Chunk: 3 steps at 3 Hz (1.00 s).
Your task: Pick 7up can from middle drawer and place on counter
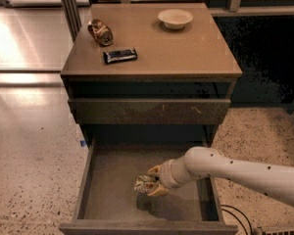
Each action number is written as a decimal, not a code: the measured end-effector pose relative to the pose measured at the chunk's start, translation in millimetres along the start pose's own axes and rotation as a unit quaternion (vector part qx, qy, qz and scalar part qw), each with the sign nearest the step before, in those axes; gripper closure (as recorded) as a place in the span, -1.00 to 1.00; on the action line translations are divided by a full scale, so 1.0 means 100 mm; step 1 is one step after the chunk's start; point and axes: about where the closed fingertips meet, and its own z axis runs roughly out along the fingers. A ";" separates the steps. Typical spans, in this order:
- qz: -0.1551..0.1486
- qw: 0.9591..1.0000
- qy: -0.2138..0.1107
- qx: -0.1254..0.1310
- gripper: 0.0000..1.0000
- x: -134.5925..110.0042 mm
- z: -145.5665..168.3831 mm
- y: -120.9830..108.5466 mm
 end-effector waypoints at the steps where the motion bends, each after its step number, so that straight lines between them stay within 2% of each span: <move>1: -0.029 0.999 -0.016 0.010 1.00 -0.46 -0.47 0.00; 2: -0.071 0.997 -0.004 0.031 1.00 -0.98 -0.94 -0.09; 3: -0.108 0.993 -0.007 0.051 1.00 -1.52 -1.44 -0.27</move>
Offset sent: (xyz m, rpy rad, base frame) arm -0.0042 0.0298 0.2326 -0.0579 -0.2619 0.1091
